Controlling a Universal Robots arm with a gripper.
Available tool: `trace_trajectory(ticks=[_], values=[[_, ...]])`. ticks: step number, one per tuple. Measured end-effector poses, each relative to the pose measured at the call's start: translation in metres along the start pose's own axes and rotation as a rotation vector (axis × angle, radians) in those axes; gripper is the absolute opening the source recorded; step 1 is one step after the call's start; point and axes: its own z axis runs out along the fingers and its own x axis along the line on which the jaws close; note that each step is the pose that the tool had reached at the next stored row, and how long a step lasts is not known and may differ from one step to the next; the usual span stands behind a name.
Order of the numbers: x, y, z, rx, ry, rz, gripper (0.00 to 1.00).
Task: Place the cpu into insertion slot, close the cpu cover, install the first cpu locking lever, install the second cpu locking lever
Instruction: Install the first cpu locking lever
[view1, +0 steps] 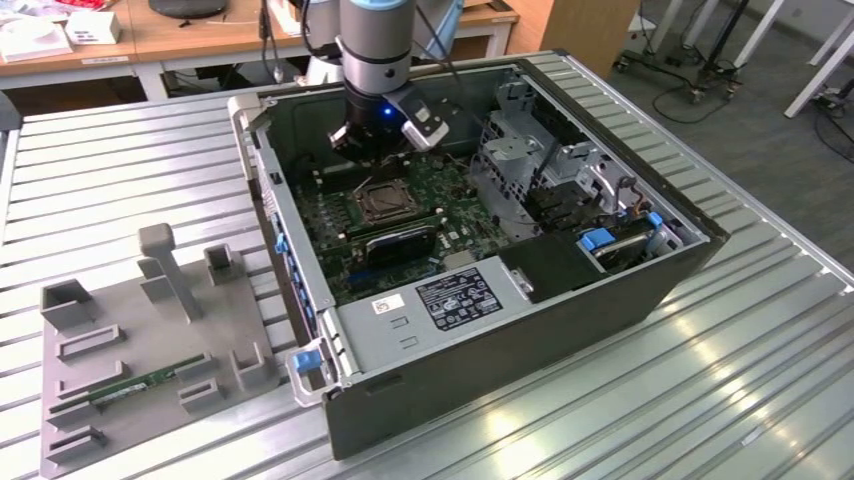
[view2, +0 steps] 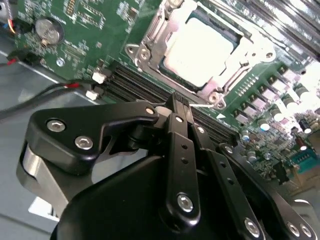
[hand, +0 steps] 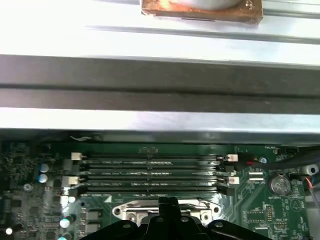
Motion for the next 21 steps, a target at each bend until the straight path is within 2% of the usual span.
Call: trace_trajectory(ticks=[3,7,11,12,13,15,16,21], values=[[0.0046,0.0003,-0.0019,-0.0108,-0.0024,0.000,0.11],[0.0090,0.0010,-0.0059,-0.0286,-0.0061,0.001,0.11],[0.0091,0.0011,-0.0060,-0.0363,-0.0065,0.002,0.11],[0.0091,0.0011,-0.0060,-0.0449,-0.0067,0.002,0.11],[0.0091,0.0011,-0.0060,-0.0579,-0.0068,0.004,0.11],[0.0086,0.0011,-0.0059,-0.0896,-0.0069,0.006,0.11],[0.0083,0.0011,-0.0059,-0.0948,-0.0070,0.007,0.11],[0.0045,-0.0001,-0.0058,-0.0949,-0.0069,0.007,0.11]])
